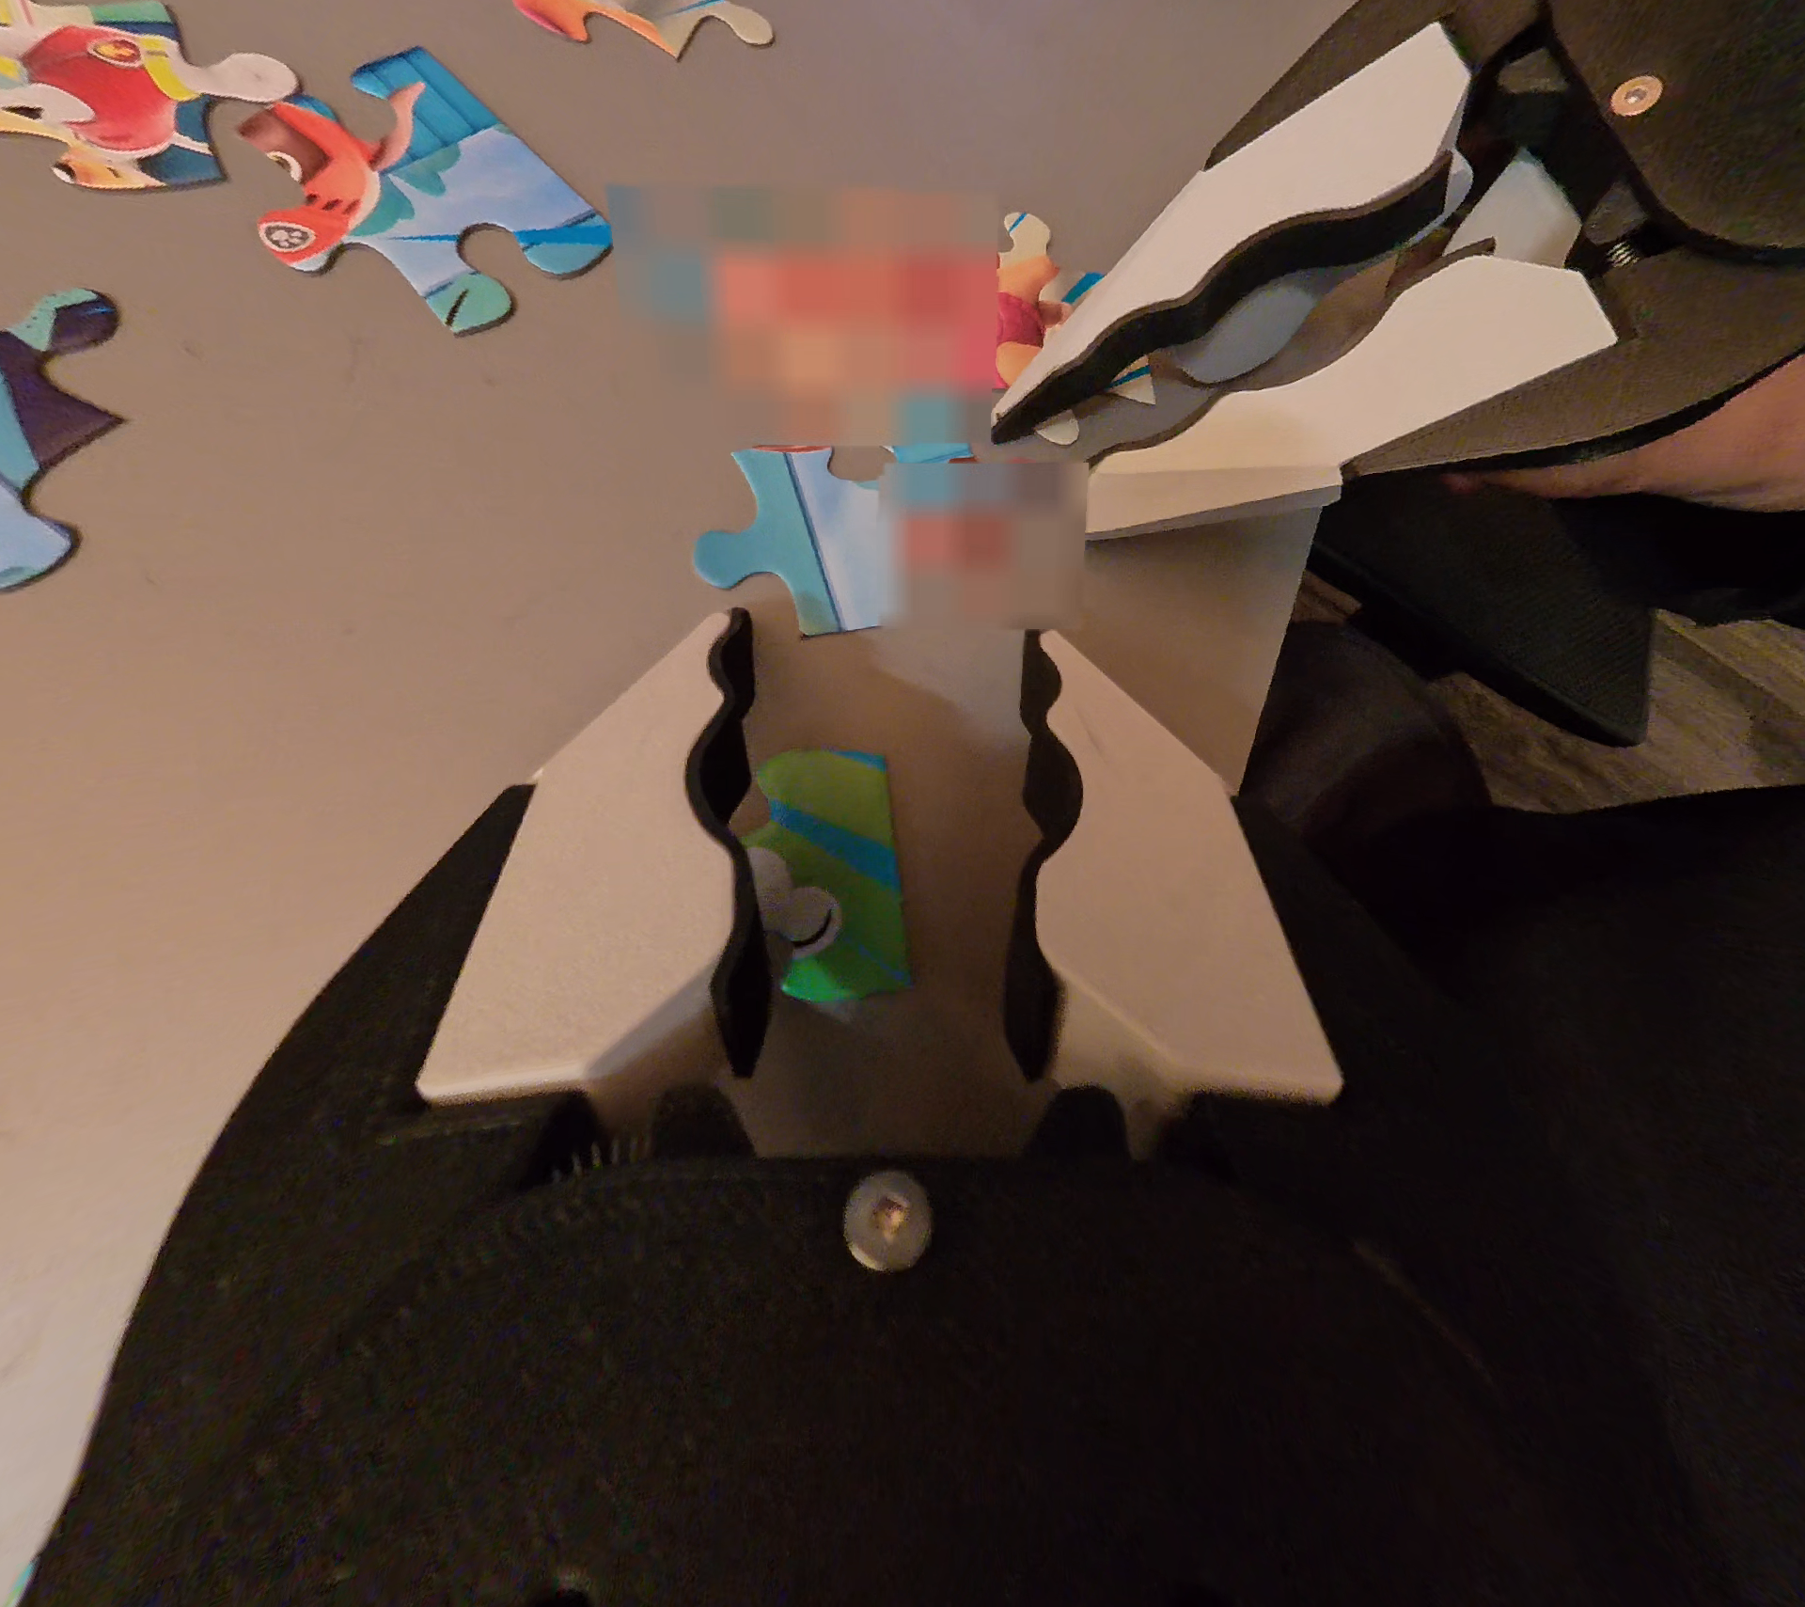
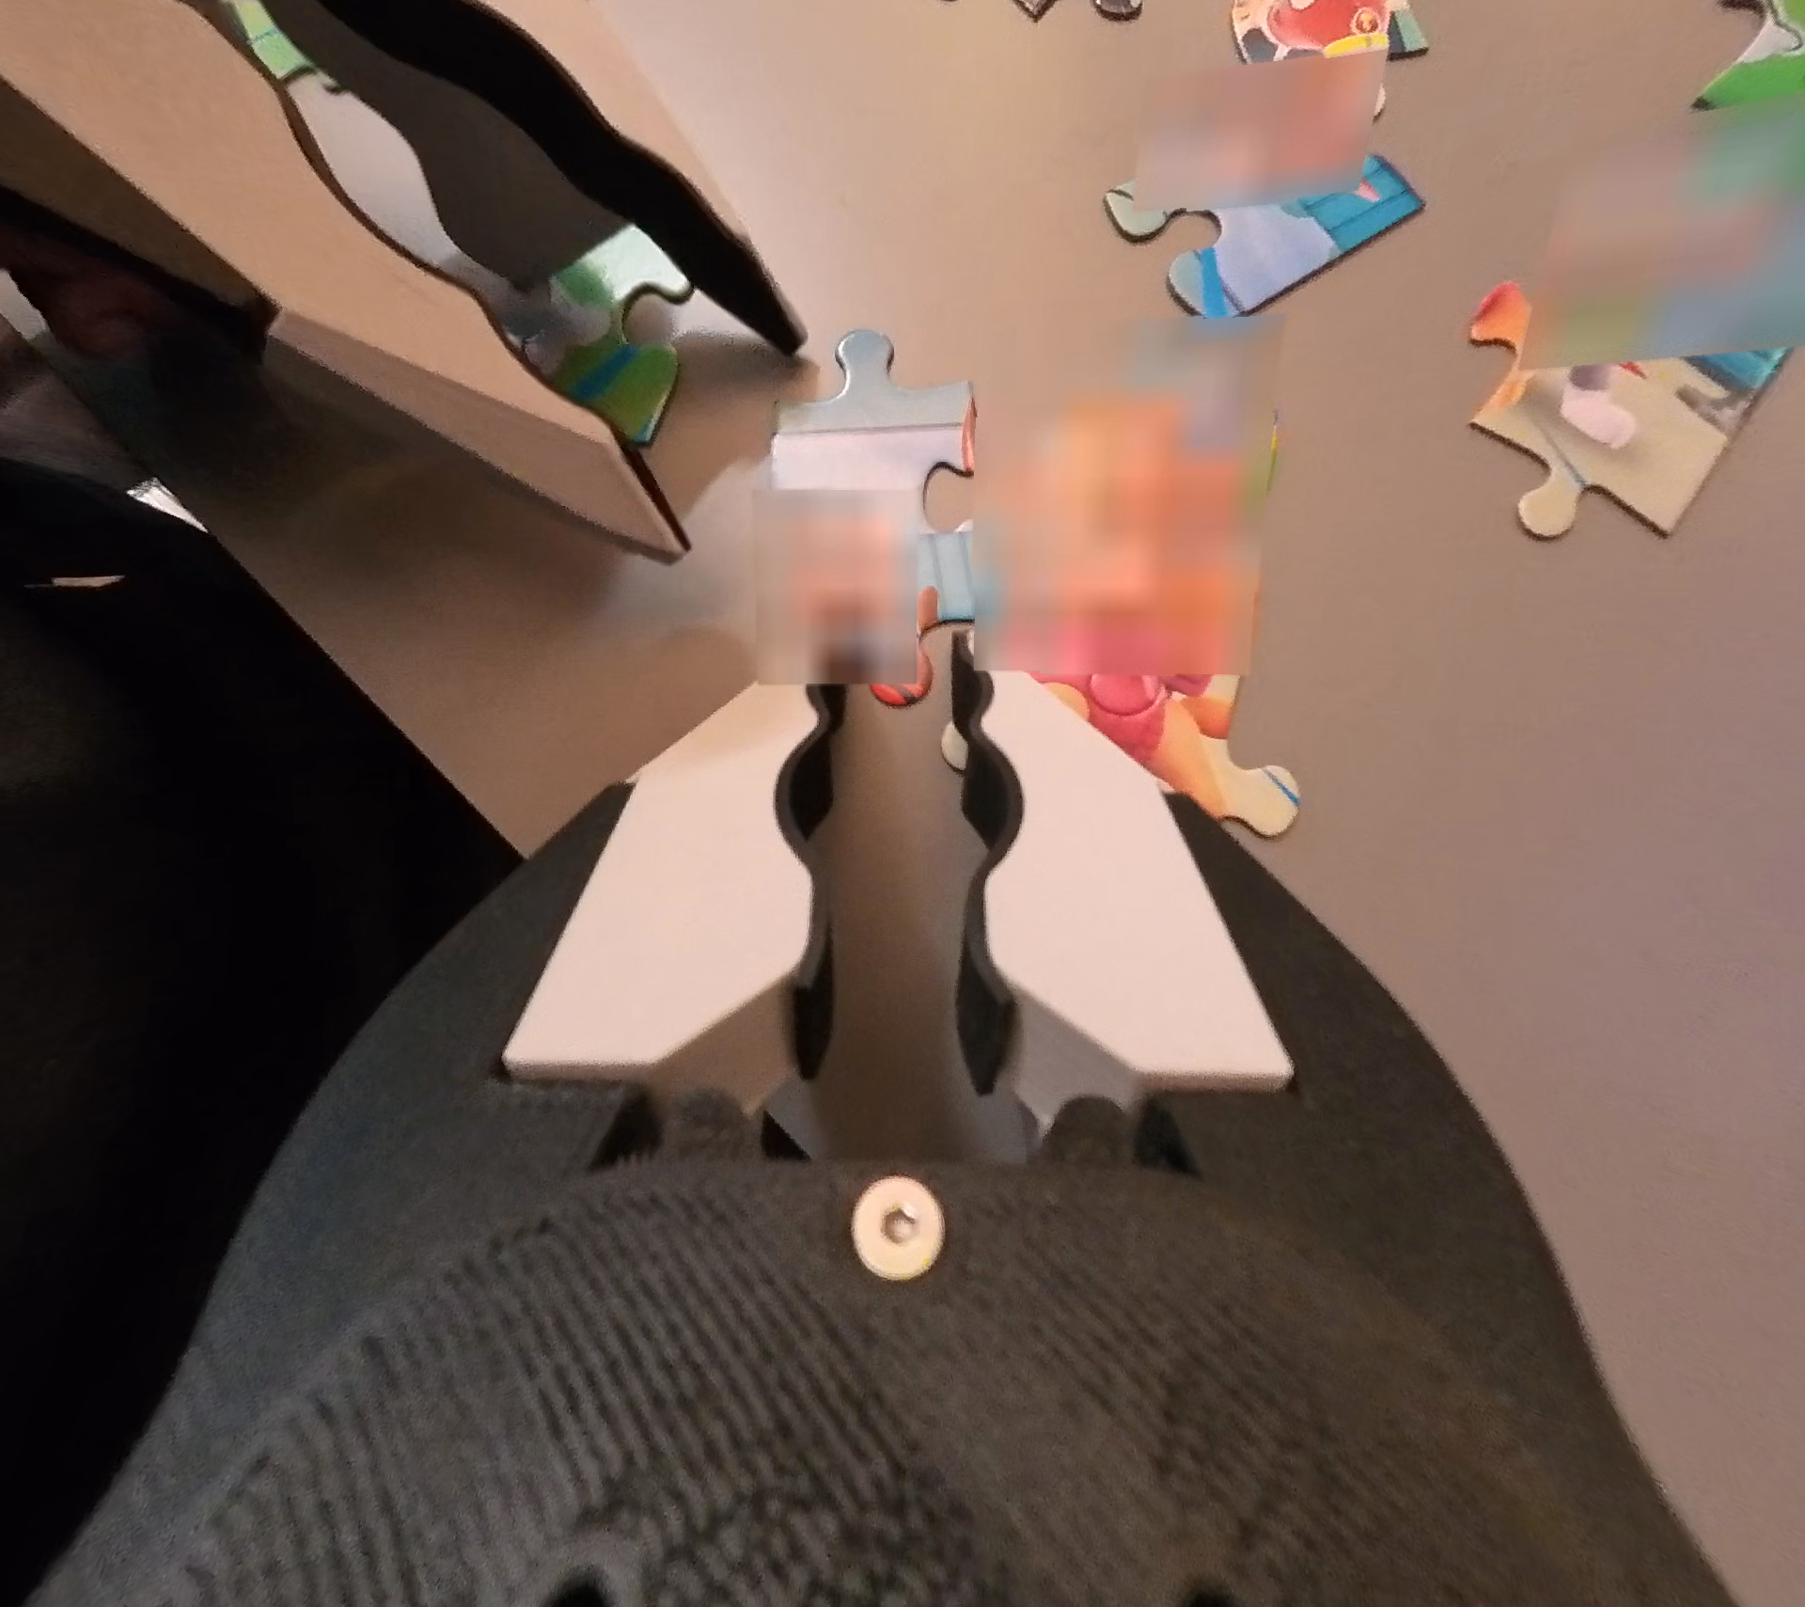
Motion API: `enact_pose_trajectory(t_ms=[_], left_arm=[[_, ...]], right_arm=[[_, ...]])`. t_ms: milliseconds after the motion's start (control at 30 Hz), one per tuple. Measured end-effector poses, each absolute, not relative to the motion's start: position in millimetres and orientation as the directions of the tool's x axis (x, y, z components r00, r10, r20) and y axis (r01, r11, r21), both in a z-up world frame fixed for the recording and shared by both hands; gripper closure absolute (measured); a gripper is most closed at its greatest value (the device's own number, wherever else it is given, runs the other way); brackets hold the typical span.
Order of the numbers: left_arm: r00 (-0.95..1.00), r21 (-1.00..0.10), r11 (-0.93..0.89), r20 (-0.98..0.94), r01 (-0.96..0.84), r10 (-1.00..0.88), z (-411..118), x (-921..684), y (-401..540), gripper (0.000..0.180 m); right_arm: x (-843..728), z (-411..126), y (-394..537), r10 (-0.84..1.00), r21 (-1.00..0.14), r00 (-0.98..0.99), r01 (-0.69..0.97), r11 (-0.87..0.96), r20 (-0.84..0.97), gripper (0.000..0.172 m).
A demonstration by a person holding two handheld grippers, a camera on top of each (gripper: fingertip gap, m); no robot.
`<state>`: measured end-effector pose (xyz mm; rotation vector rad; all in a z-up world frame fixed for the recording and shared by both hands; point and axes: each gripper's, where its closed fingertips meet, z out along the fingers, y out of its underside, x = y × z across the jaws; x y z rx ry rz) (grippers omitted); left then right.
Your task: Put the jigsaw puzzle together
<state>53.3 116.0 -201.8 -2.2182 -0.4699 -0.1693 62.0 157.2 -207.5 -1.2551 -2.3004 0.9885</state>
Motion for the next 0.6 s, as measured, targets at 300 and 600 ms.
enact_pose_trajectory(t_ms=[300, 600], left_arm=[[0.911, -0.712, -0.568, 0.334, 0.412, 0.243, -200.8, 60.2, 125.0, 0.129], [0.881, -0.709, -0.531, 0.433, 0.463, 0.19, -194.3, 66.0, 137.2, 0.129]], right_arm=[[63.3, -208.2, 153.9, 0.83, -0.694, -0.557, 0.606, 0.39, -0.02, 0.163], [61.9, -208.1, 152.3, 0.834, -0.702, -0.55, 0.605, 0.375, -0.029, 0.165]])
